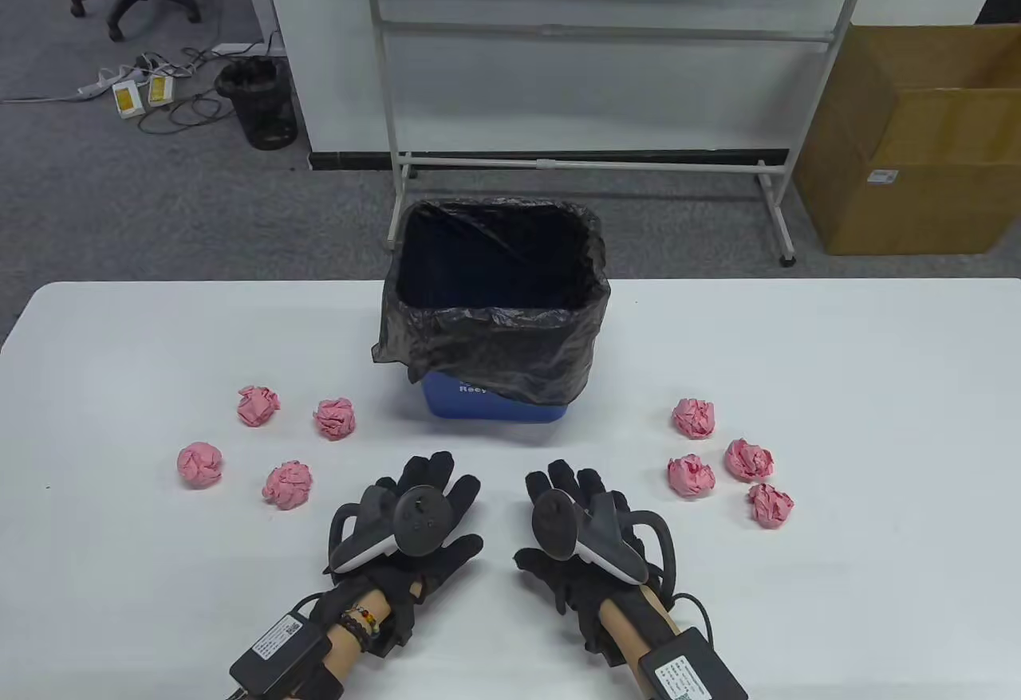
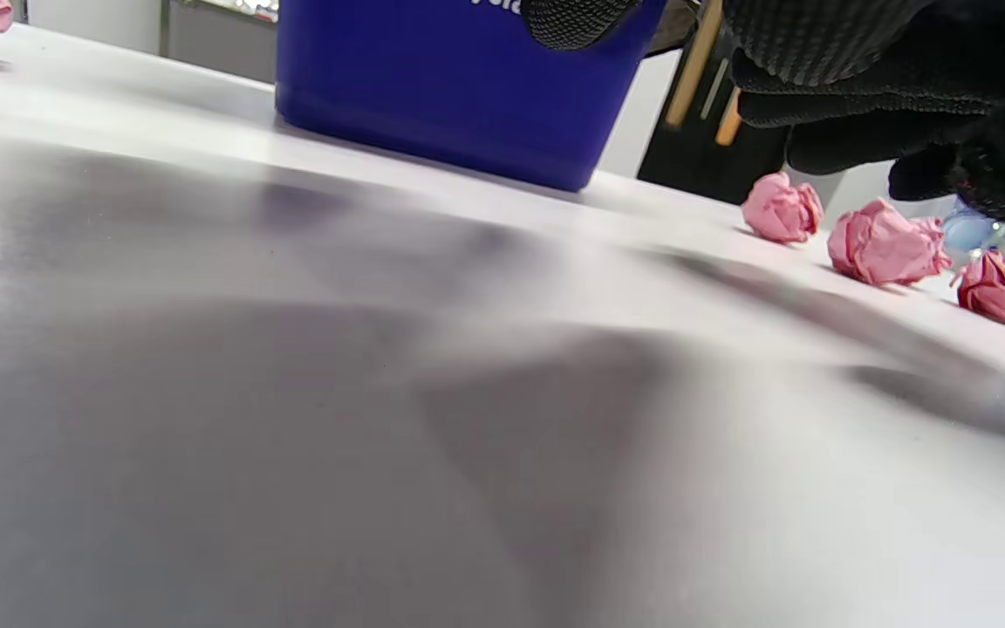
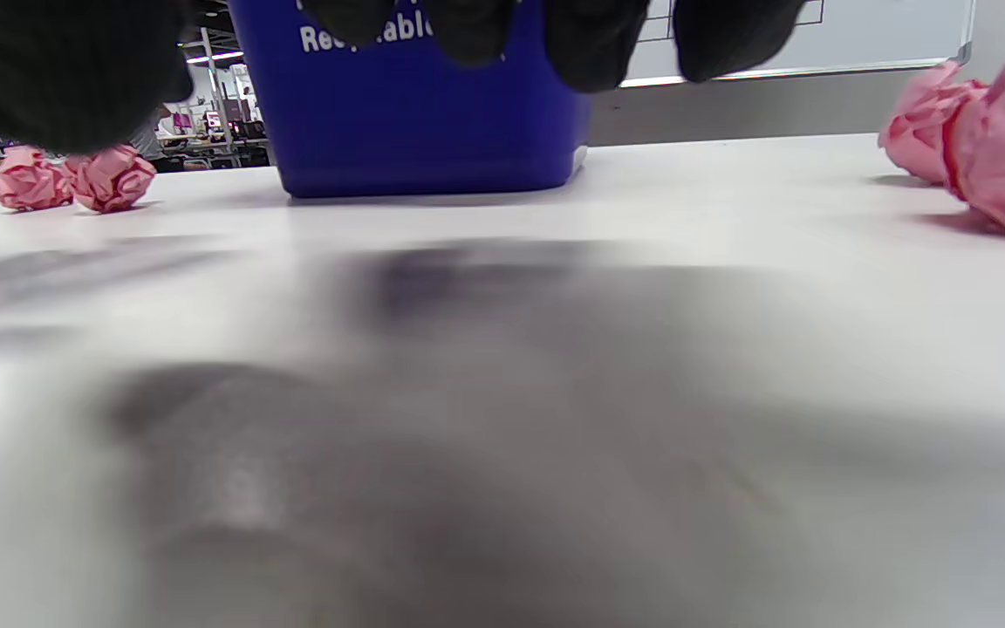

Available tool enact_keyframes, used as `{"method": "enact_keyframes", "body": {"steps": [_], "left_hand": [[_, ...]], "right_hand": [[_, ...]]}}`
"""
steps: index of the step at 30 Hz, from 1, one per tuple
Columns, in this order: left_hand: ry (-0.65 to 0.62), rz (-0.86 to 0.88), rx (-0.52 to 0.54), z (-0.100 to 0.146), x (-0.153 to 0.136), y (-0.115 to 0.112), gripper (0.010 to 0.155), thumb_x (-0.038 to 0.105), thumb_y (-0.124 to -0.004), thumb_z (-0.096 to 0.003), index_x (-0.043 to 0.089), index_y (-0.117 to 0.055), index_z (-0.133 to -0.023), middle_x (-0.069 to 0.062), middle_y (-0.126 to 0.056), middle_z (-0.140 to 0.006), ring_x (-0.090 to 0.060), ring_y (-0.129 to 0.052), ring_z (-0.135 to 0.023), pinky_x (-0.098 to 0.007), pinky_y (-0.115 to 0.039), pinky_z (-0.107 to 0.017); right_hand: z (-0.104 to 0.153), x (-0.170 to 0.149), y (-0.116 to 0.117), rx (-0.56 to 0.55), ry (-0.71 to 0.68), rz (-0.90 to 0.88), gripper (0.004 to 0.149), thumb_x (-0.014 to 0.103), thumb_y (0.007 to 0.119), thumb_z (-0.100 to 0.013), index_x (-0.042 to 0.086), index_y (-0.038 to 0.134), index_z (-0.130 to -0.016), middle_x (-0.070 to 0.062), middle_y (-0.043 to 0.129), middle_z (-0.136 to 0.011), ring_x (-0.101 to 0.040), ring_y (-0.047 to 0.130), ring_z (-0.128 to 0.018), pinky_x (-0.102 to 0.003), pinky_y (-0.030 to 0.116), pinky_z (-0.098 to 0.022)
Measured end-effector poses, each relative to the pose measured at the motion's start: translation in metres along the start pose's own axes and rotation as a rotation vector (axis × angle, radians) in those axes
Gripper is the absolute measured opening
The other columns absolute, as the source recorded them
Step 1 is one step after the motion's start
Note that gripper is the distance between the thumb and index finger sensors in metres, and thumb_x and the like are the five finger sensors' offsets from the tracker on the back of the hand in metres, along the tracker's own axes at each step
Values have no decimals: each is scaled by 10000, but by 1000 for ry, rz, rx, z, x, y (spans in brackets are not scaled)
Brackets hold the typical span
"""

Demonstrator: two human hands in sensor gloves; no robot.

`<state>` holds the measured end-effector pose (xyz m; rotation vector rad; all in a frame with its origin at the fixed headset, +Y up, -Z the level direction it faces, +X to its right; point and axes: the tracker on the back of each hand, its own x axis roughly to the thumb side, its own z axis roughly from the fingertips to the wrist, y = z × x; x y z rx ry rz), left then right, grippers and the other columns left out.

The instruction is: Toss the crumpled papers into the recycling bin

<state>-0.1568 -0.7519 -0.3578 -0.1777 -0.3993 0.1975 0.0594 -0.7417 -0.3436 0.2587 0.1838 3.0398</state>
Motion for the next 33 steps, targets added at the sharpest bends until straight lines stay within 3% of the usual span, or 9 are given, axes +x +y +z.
{"method": "enact_keyframes", "body": {"steps": [13, 19, 27, 33], "left_hand": [[-12, 4, 7, 0, 2, 0, 779, 604, -614, -466, 285, -375, -1135, -128, -142, -1218, -447, -195, -1115, -749, -269, -708], [-21, 1, 10, -1, 1, 1, 775, 603, -615, -466, 286, -384, -1134, -131, -148, -1219, -451, -201, -1114, -751, -272, -706], [-33, 15, 19, 0, 1, 4, 772, 603, -619, -465, 289, -391, -1133, -128, -147, -1220, -450, -196, -1115, -753, -267, -707], [-35, 11, 5, -1, 2, 2, 769, 602, -619, -465, 294, -395, -1133, -125, -149, -1222, -448, -195, -1117, -753, -264, -708]], "right_hand": [[2, -2, -3, -20, 16, -4, 927, 660, 735, -310, 357, 313, -1078, 14, 357, -1200, -357, 471, -1128, -585, 493, -766], [4, -15, -17, -72, 69, -37, 926, 656, 743, -309, 352, 328, -1079, 5, 385, -1197, -365, 497, -1121, -580, 511, -762], [7, -64, -52, -173, 280, -8, 930, 646, 765, -308, 337, 351, -1082, -14, 435, -1190, -389, 570, -1097, -564, 568, -744], [7, -119, -65, -175, 469, -10, 937, 638, 783, -304, 335, 358, -1082, -16, 449, -1189, -389, 569, -1100, -569, 560, -749]]}}
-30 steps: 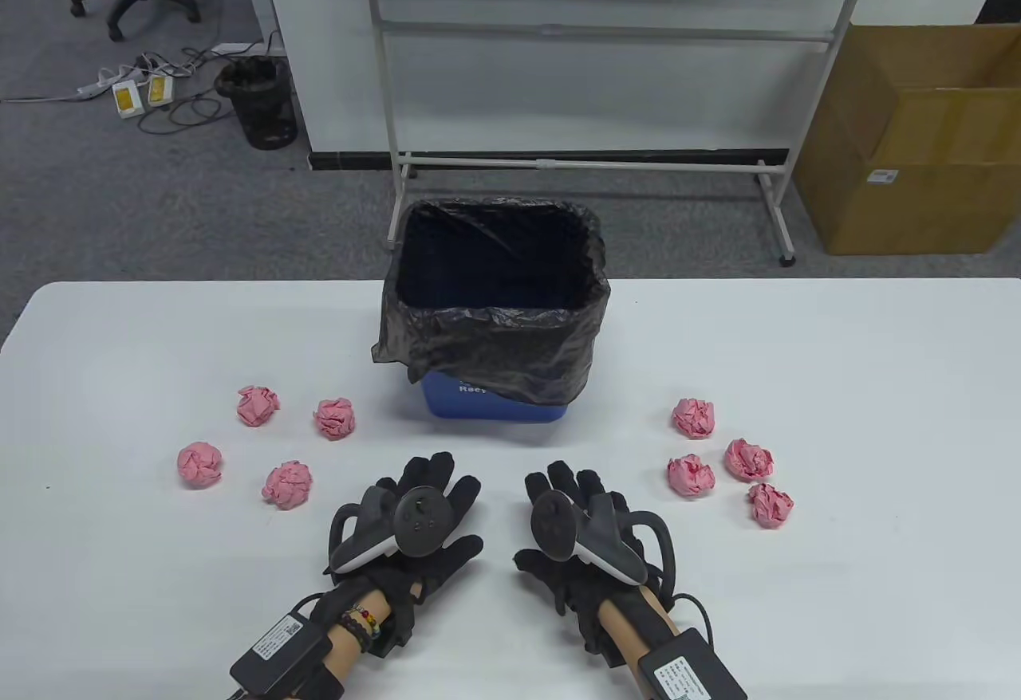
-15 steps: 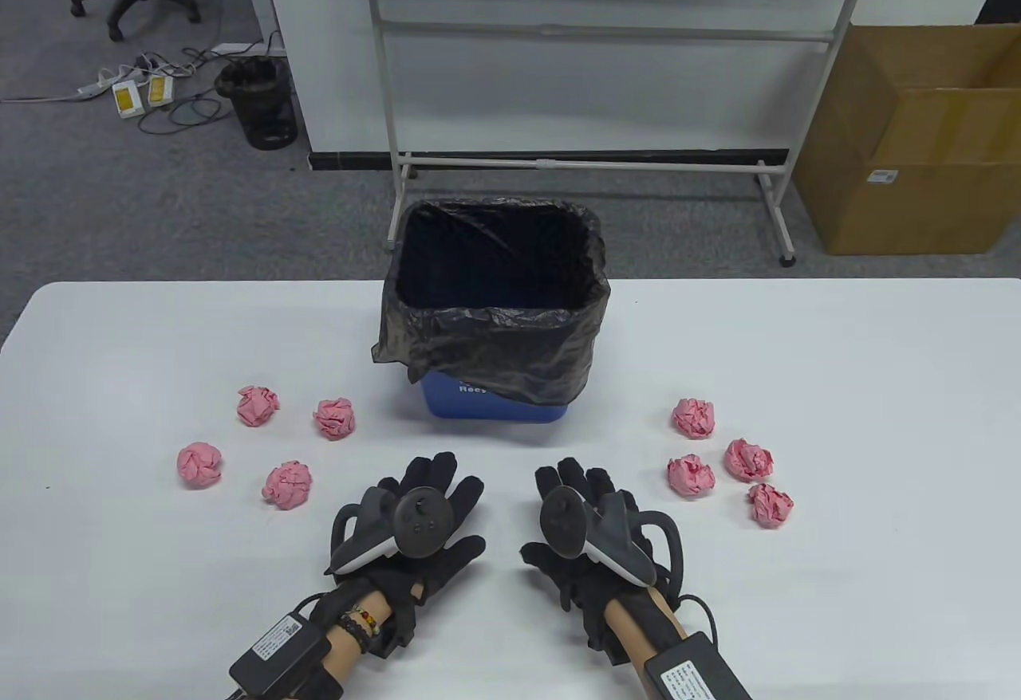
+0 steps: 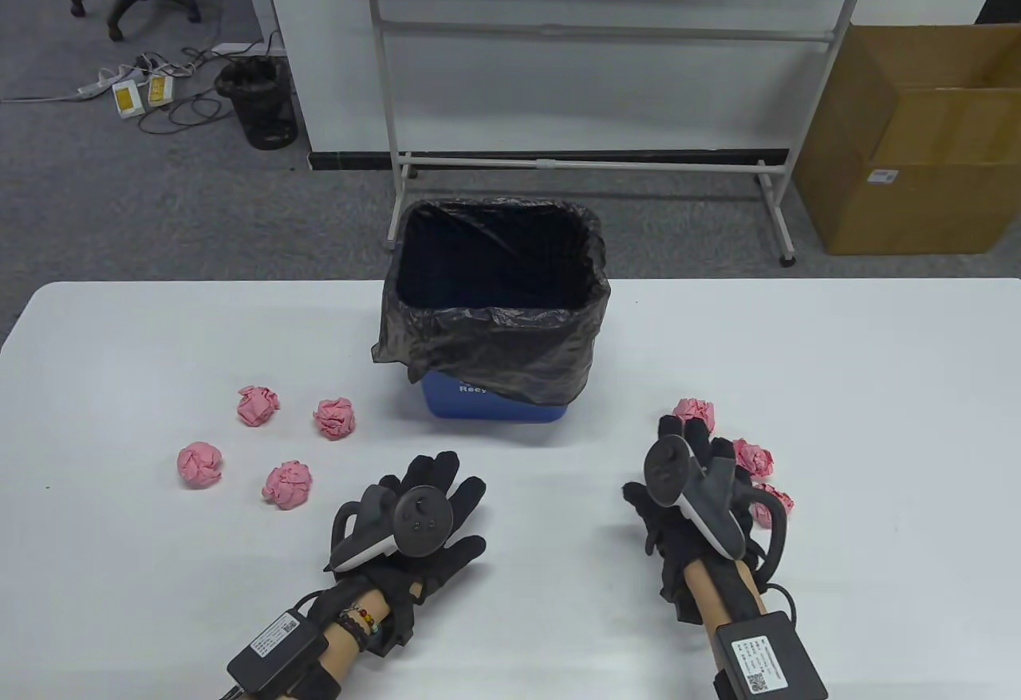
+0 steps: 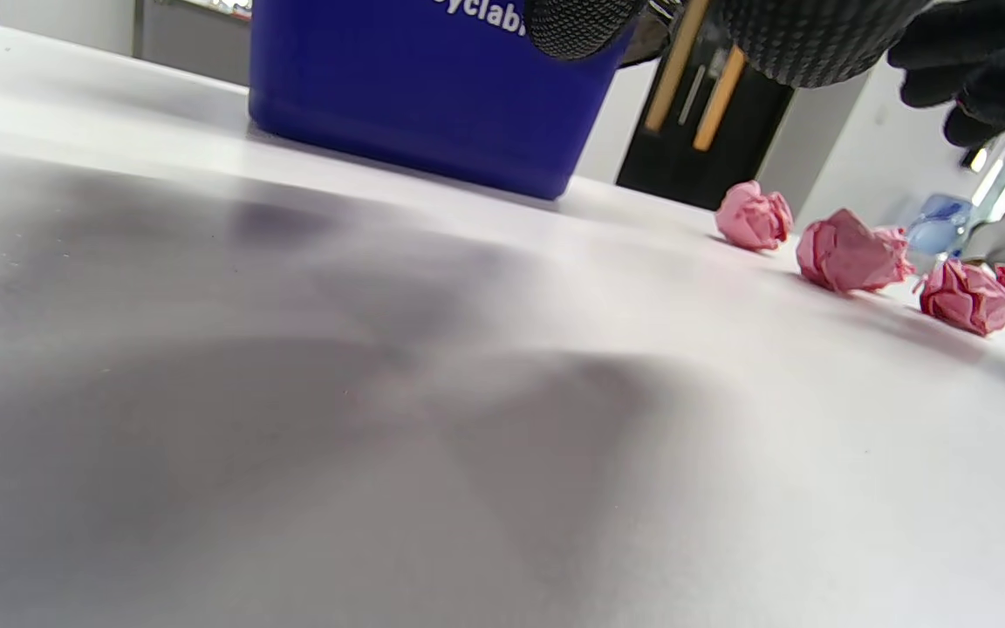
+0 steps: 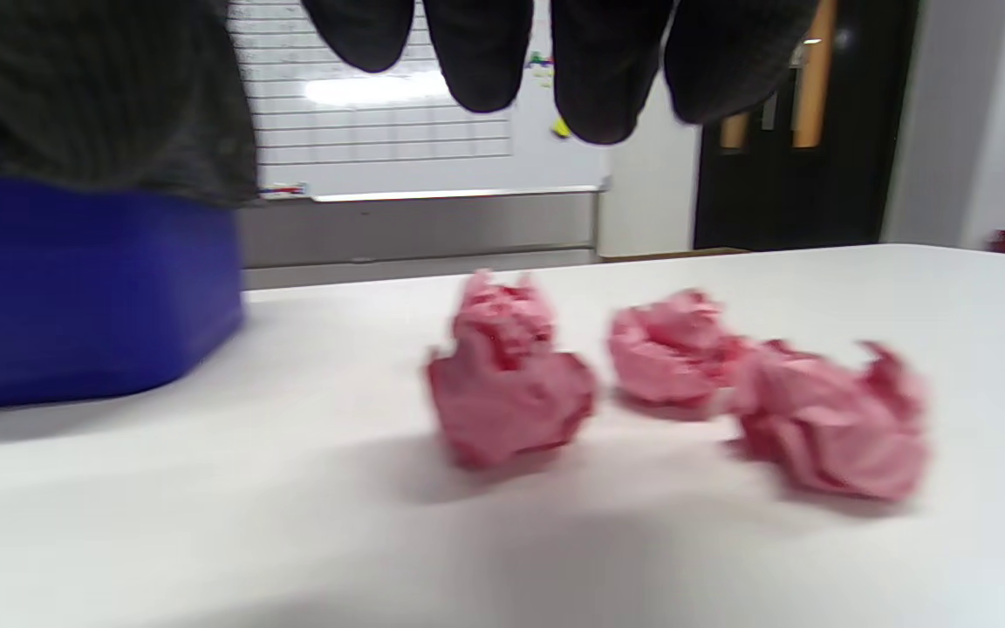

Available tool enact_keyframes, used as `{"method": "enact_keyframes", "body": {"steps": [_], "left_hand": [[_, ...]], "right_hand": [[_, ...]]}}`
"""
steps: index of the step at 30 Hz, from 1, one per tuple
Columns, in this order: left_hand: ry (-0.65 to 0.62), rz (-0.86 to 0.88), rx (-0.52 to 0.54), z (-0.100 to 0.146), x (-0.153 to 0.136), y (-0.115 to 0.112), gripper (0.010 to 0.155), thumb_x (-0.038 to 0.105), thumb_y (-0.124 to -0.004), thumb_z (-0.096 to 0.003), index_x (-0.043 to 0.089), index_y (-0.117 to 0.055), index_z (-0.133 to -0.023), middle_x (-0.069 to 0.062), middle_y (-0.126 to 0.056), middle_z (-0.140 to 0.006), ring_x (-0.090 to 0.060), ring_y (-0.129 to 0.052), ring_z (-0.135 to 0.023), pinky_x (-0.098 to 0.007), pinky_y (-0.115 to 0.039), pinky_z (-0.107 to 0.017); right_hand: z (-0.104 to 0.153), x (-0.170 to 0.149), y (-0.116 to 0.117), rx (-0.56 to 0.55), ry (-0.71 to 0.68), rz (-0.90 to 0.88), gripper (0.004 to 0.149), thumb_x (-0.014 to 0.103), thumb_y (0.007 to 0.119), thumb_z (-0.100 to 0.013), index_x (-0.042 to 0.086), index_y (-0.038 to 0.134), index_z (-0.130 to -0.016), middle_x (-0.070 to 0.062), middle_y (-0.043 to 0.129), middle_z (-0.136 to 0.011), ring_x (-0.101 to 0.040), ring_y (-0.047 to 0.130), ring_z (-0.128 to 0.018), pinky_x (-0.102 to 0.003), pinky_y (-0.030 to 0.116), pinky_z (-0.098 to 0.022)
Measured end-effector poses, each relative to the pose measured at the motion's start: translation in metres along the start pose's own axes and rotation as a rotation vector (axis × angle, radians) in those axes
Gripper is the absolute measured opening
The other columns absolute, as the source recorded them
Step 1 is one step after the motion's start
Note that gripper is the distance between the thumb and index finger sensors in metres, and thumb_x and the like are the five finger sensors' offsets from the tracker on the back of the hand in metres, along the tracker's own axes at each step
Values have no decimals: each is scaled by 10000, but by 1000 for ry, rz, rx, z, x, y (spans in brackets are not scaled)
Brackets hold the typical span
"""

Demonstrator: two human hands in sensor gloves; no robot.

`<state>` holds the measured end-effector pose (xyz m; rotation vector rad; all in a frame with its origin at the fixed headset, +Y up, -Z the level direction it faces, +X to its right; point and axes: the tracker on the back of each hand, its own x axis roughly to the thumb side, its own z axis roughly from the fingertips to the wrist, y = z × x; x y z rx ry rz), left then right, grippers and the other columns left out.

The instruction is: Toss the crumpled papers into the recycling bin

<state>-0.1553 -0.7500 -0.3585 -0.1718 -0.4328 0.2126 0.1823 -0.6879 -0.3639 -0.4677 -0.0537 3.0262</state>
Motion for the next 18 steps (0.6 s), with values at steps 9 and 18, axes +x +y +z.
{"method": "enact_keyframes", "body": {"steps": [9, 18], "left_hand": [[-9, 1, -7, -2, 2, -1, 766, 600, -620, -466, 293, -401, -1133, -125, -151, -1222, -450, -201, -1118, -755, -263, -709], [-6, 1, -16, -2, 2, -1, 763, 598, -622, -467, 291, -409, -1133, -129, -160, -1223, -453, -217, -1120, -756, -270, -708]], "right_hand": [[-38, -58, 9, 58, 229, 9, 948, 621, 811, -299, 330, 363, -1082, -18, 450, -1190, -386, 577, -1100, -572, 565, -748], [-52, -83, 41, 148, 351, 77, 977, 581, 890, -286, 286, 407, -1082, -54, 548, -1156, -365, 750, -1016, -465, 746, -673]]}}
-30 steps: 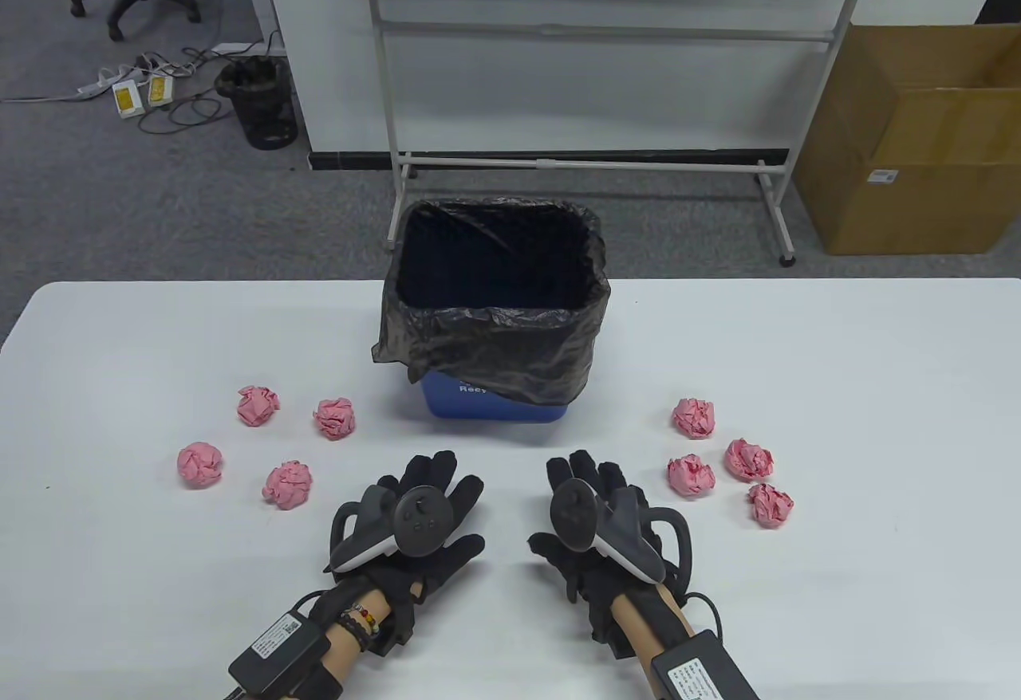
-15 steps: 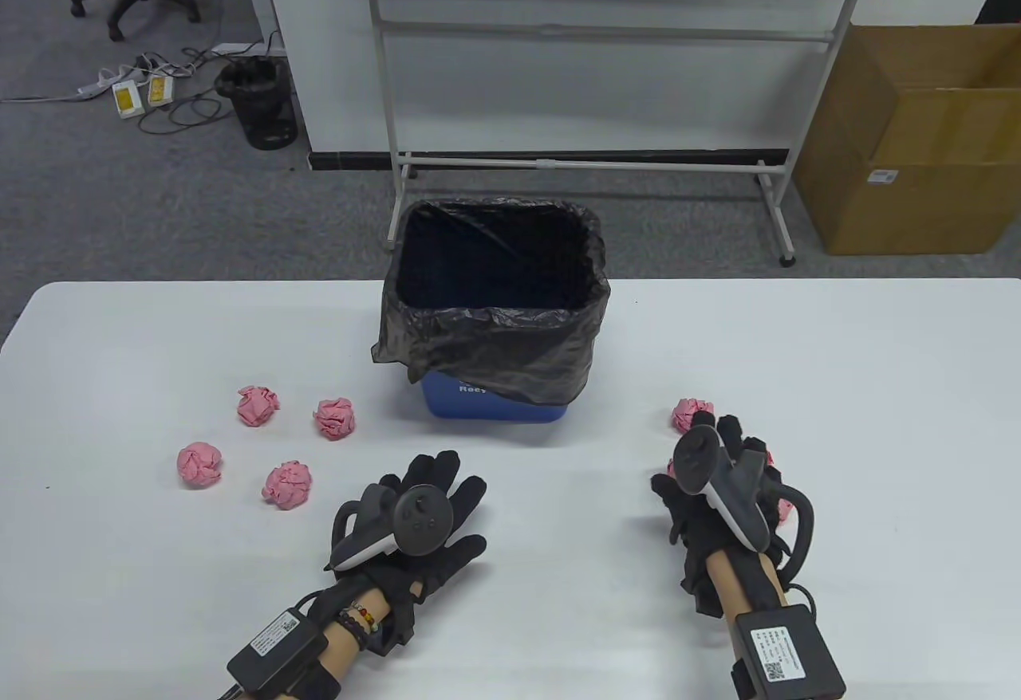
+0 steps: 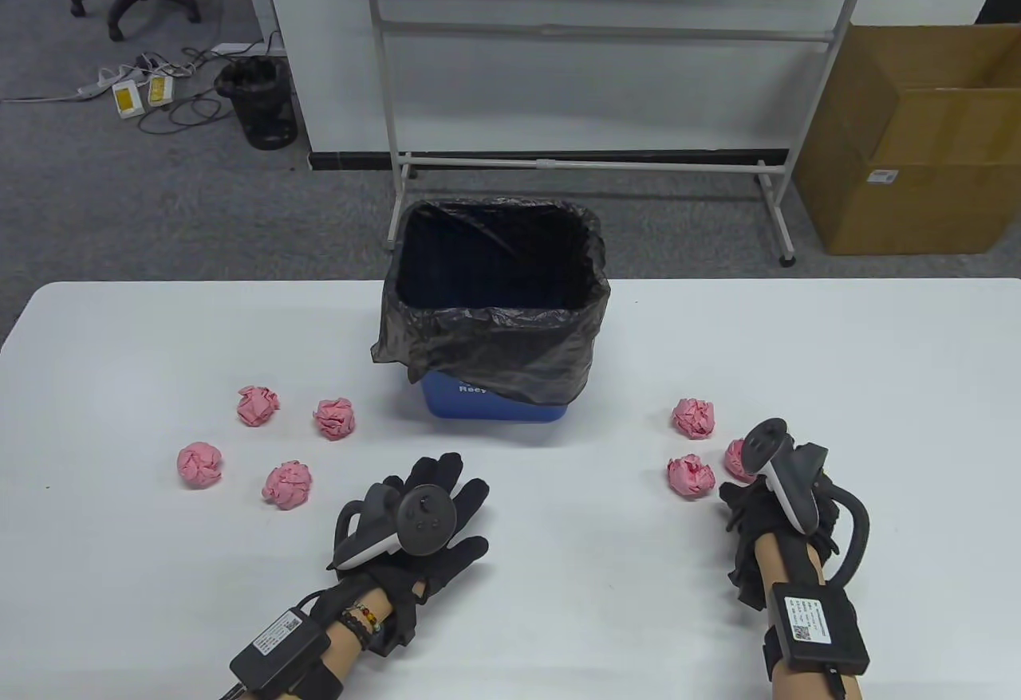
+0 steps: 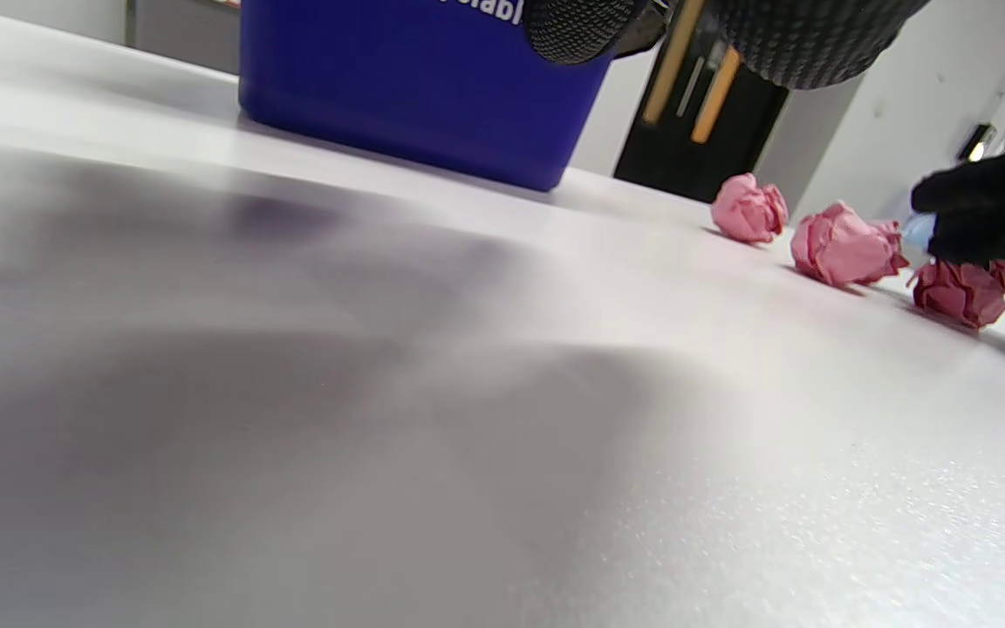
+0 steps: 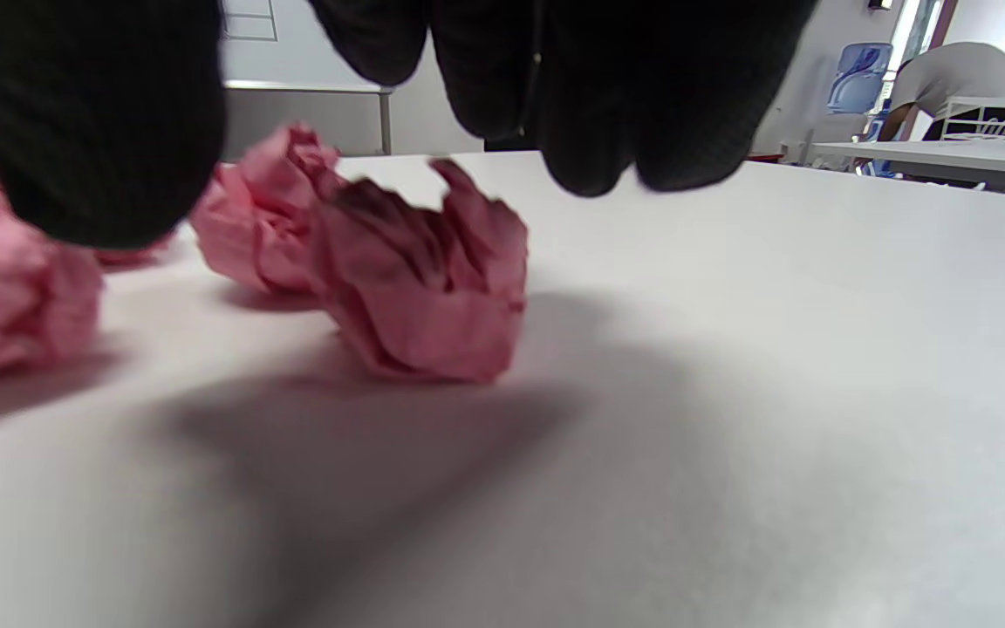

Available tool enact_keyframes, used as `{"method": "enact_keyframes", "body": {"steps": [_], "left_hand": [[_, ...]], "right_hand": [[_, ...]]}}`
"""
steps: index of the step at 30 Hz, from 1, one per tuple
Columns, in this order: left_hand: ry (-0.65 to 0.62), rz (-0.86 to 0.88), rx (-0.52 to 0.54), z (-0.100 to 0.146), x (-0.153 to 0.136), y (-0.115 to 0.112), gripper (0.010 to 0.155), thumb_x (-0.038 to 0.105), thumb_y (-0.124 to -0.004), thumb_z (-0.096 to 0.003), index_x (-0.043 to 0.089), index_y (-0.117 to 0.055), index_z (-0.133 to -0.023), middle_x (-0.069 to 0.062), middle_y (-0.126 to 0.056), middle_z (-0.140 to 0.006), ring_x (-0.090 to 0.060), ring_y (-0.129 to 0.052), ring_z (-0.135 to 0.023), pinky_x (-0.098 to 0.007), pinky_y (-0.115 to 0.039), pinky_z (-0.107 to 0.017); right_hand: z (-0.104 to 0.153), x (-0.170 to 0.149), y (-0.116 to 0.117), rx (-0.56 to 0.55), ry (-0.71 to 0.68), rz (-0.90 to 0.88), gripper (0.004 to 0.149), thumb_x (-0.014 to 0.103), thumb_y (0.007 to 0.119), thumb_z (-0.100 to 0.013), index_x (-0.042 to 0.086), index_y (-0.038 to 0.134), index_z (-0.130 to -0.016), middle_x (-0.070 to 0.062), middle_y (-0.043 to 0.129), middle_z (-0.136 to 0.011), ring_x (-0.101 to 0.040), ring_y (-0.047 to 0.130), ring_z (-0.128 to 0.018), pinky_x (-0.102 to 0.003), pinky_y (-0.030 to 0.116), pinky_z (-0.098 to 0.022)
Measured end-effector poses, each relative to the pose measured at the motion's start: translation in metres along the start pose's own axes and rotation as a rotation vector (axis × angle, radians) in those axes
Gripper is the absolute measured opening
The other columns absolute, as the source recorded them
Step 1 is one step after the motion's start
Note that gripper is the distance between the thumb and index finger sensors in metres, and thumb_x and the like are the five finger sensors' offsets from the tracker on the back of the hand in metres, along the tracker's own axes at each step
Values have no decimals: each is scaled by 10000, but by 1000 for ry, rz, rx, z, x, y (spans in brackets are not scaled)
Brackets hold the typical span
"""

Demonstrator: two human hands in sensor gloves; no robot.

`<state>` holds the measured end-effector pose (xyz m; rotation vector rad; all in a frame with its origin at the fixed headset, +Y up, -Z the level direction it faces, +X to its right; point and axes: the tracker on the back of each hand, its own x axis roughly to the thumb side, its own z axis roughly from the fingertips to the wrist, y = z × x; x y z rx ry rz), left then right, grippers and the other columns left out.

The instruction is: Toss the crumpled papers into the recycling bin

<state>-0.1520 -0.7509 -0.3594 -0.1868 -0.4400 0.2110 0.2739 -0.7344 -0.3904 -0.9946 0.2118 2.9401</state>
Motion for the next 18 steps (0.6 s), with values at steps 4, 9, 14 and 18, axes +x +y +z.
{"method": "enact_keyframes", "body": {"steps": [4, 9, 14, 18], "left_hand": [[-1, -5, 1, 0, 0, 0, 761, 597, -622, -467, 291, -414, -1132, -130, -162, -1223, -453, -221, -1120, -756, -271, -709], [2, -9, 3, 1, 0, 0, 761, 597, -621, -467, 290, -415, -1132, -132, -165, -1223, -455, -227, -1119, -757, -275, -707], [6, -1, 3, 0, 0, 1, 757, 595, -623, -468, 292, -418, -1131, -129, -163, -1224, -454, -222, -1121, -757, -271, -709], [2, -5, 5, 1, 1, 2, 759, 594, -623, -468, 292, -415, -1132, -129, -161, -1223, -452, -221, -1121, -756, -270, -709]], "right_hand": [[-6, -2, 8, -17, 29, 6, 921, 534, 924, -285, 273, 508, -1064, -62, 671, -1098, -326, 890, -907, -379, 842, -593], [-10, -5, 12, -13, 63, 33, 810, 491, 942, -288, 262, 653, -1009, -37, 810, -995, -245, 959, -797, -304, 880, -515], [-7, -7, 7, -54, 60, 12, 692, 437, 958, -297, 250, 772, -938, -62, 874, -937, -234, 1012, -714, -251, 922, -455], [-2, -7, -2, -84, 52, -14, 670, 415, 970, -292, 246, 800, -919, -66, 896, -921, -240, 1035, -693, -245, 940, -442]]}}
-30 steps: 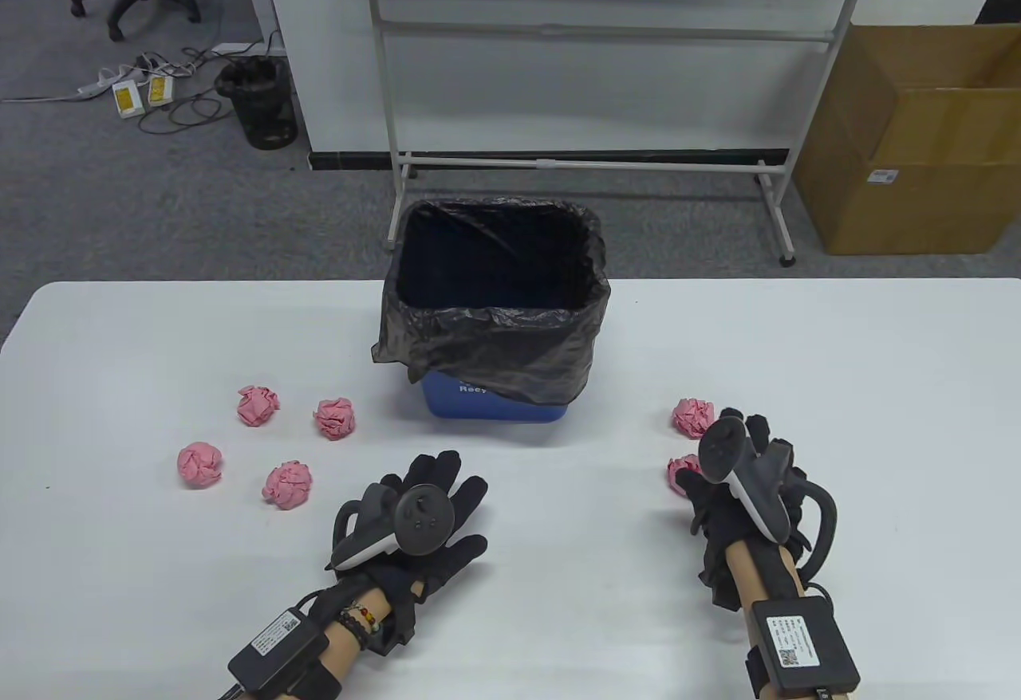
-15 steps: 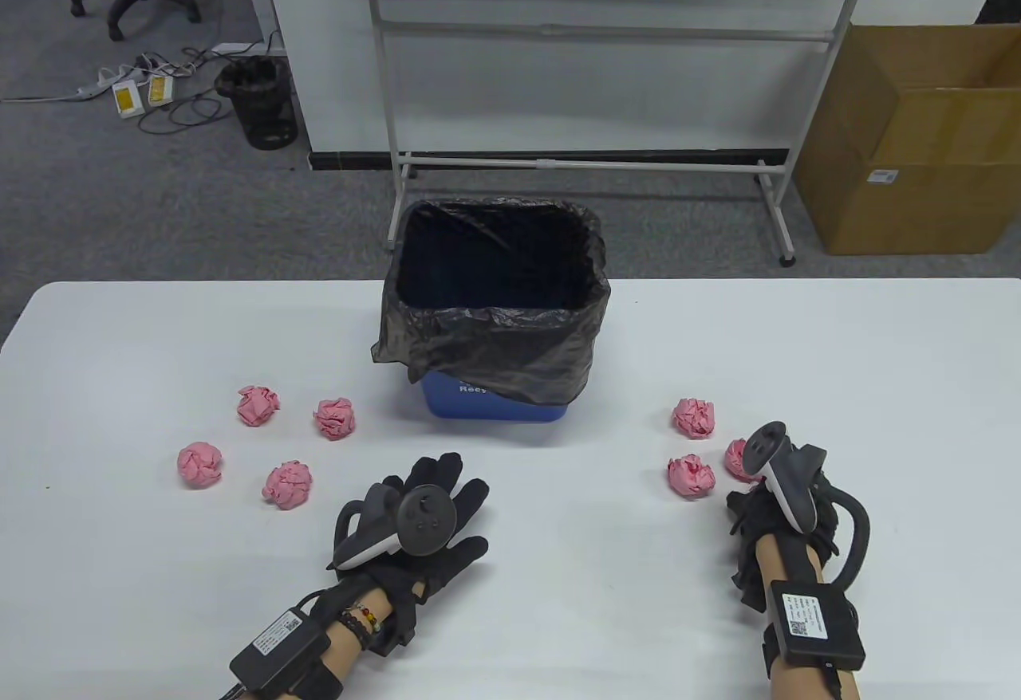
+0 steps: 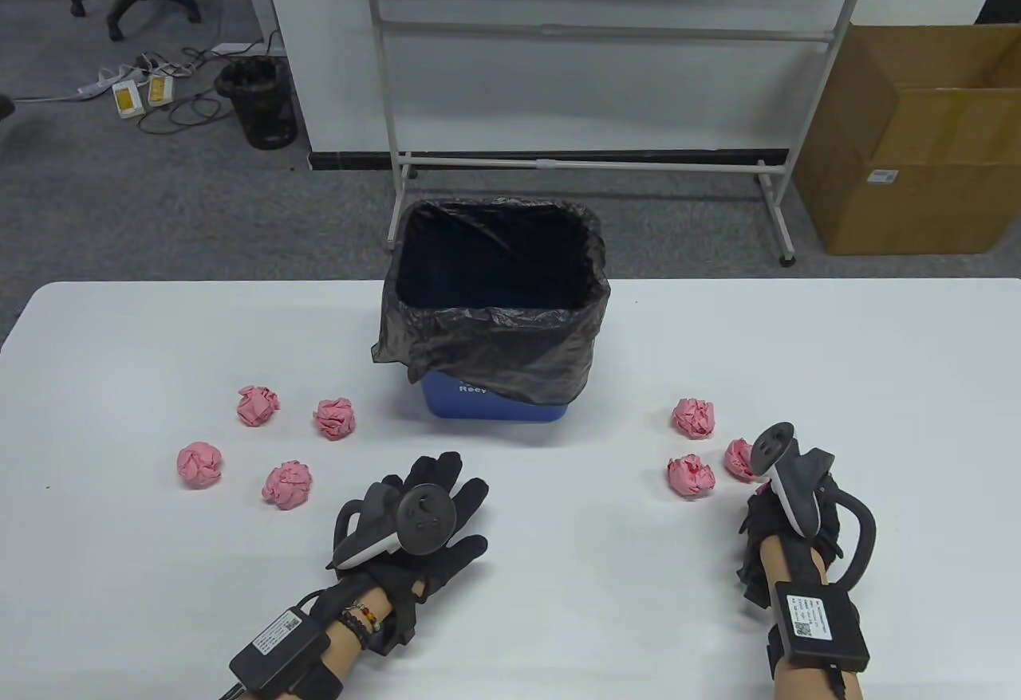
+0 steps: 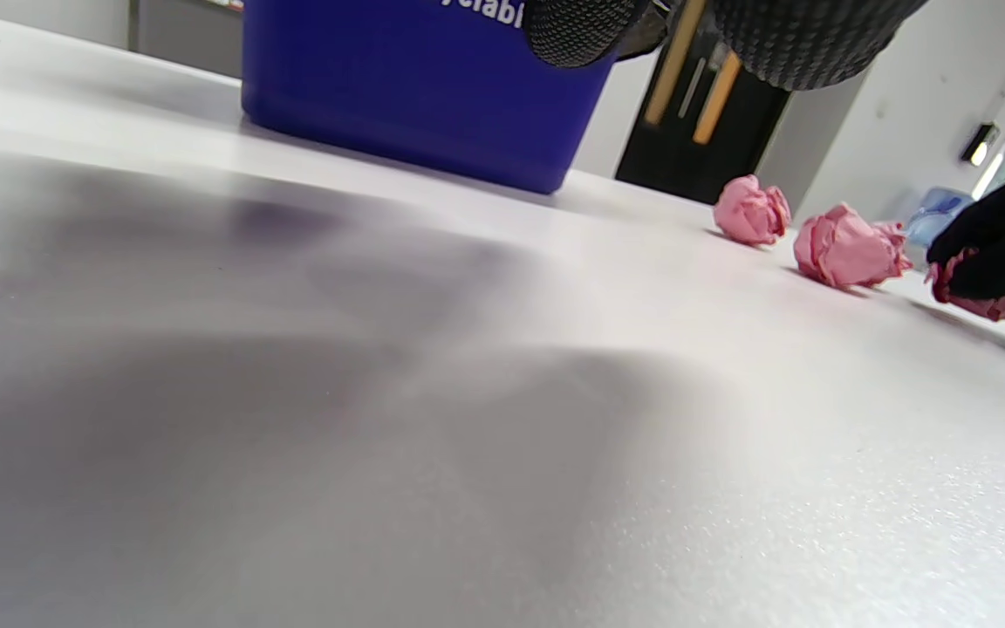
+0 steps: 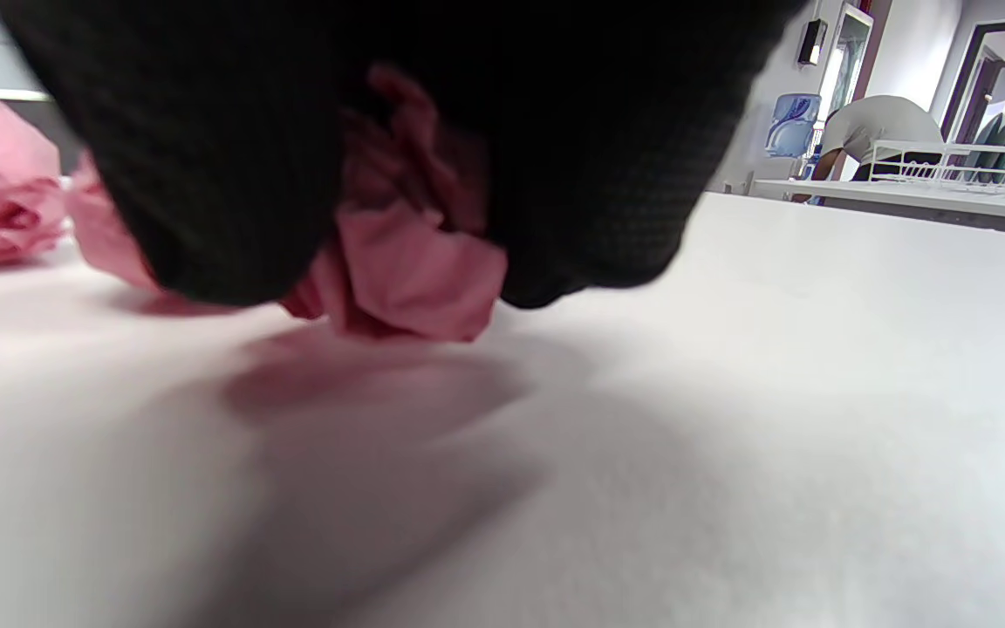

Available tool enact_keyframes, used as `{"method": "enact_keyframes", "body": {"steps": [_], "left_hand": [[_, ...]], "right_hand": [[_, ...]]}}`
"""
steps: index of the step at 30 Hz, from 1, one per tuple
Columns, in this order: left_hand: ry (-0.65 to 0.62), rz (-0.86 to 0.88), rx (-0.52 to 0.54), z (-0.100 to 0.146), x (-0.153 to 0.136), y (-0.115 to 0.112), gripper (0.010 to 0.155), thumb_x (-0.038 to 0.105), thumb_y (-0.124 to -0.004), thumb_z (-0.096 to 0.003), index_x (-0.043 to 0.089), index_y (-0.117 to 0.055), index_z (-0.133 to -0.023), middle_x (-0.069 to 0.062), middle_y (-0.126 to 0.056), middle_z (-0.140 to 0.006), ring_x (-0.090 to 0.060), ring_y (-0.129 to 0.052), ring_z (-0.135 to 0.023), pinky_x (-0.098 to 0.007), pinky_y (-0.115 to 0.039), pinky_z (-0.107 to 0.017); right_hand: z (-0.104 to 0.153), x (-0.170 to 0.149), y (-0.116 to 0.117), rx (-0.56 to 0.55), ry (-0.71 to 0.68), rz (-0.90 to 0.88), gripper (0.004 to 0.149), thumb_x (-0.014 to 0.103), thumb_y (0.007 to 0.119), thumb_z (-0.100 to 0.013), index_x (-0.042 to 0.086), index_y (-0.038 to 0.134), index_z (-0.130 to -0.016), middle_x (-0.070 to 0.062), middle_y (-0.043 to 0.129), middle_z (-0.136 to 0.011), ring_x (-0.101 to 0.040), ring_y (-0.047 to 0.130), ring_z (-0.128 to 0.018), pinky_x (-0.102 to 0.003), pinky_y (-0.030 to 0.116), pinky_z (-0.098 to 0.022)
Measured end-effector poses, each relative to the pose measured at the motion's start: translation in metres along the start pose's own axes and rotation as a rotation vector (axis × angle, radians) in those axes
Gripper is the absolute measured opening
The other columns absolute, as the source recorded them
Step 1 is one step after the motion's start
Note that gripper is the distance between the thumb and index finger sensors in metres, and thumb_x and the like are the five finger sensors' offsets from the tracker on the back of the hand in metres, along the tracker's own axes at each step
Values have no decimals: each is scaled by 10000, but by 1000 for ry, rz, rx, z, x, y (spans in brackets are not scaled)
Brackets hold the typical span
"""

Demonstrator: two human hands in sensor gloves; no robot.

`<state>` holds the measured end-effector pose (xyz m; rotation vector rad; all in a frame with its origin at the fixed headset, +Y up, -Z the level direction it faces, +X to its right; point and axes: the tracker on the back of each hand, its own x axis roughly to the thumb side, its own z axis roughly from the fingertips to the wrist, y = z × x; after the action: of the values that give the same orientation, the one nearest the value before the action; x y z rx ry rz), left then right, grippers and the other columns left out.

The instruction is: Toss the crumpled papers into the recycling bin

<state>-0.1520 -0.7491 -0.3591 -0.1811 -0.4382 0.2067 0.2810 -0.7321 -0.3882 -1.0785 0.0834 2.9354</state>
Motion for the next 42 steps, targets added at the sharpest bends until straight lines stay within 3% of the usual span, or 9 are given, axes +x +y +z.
{"method": "enact_keyframes", "body": {"steps": [11, 23, 32, 42], "left_hand": [[-3, -1, 10, 2, 1, 3, 759, 594, -624, -468, 292, -415, -1132, -125, -157, -1223, -453, -211, -1120, -756, -265, -709], [-7, 2, 9, 2, 2, 3, 753, 589, -624, -471, 289, -425, -1132, -127, -152, -1222, -447, -206, -1120, -755, -264, -708], [0, -1, 11, 2, -1, 2, 757, 591, -624, -469, 286, -420, -1131, -129, -154, -1220, -448, -205, -1118, -753, -266, -706], [7, -1, 2, 2, -1, 3, 757, 591, -623, -470, 283, -420, -1131, -133, -154, -1219, -449, -207, -1118, -752, -267, -706]], "right_hand": [[25, 24, -33, -52, -122, 6, 656, 418, 964, -300, 245, 806, -912, -63, 900, -918, -245, 1035, -690, -248, 942, -441], [82, 82, -63, -59, -370, 23, 651, 432, 961, -302, 242, 816, -908, -63, 916, -907, -238, 1054, -670, -240, 955, -428], [107, 125, -84, 184, -551, -103, 639, 431, 975, -298, 239, 843, -892, -72, 945, -885, -240, 1084, -646, -237, 978, -414], [110, 155, -99, 464, -685, -256, 625, 425, 994, -290, 229, 872, -871, -86, 972, -853, -245, 1125, -610, -242, 1012, -381]]}}
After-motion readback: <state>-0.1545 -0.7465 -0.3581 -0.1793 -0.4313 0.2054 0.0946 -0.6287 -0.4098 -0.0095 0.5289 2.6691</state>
